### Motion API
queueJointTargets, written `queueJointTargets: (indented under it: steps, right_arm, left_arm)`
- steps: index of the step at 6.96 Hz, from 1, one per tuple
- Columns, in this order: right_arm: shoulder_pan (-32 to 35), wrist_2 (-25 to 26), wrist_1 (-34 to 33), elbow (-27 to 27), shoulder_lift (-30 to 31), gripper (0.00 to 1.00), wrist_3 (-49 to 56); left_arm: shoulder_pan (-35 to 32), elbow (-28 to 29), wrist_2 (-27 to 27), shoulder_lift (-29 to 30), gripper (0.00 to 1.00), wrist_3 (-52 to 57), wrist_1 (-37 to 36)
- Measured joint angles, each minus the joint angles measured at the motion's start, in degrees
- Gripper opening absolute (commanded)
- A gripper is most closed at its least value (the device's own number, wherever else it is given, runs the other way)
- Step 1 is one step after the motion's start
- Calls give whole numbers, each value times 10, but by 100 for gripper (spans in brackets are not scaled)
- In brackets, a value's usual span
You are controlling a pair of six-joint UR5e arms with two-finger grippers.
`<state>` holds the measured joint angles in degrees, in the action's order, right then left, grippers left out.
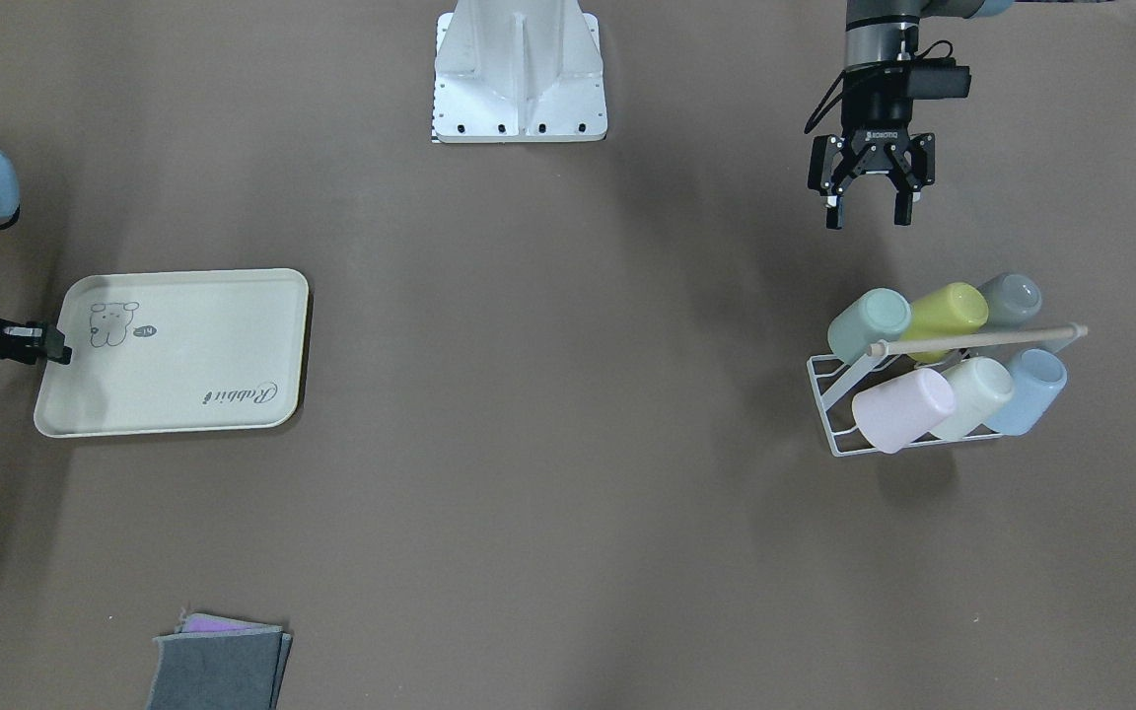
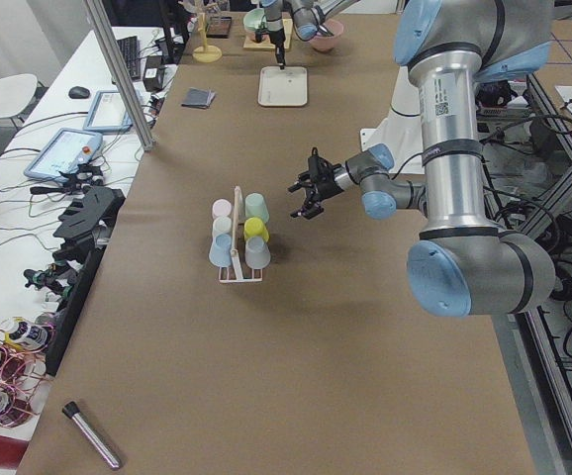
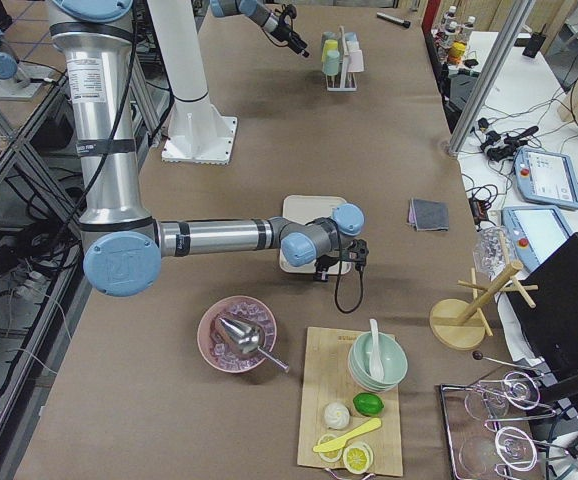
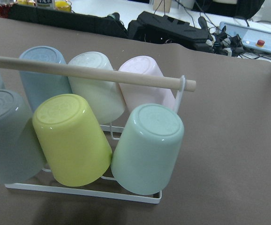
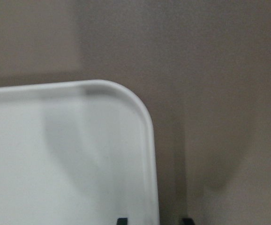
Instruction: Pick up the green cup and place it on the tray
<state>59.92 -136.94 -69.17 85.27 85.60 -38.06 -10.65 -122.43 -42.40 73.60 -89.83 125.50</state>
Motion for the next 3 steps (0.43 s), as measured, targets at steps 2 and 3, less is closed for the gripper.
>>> queueJointTargets:
  steps: [2, 3]
  right_arm:
    - [-1, 0, 0, 0, 0, 25, 0]
    - [-1, 0, 0, 0, 0, 24, 0]
  left_arm:
    - [11, 4, 31, -5, 98, 1, 5]
    - [18, 2, 40, -8, 98, 3, 4]
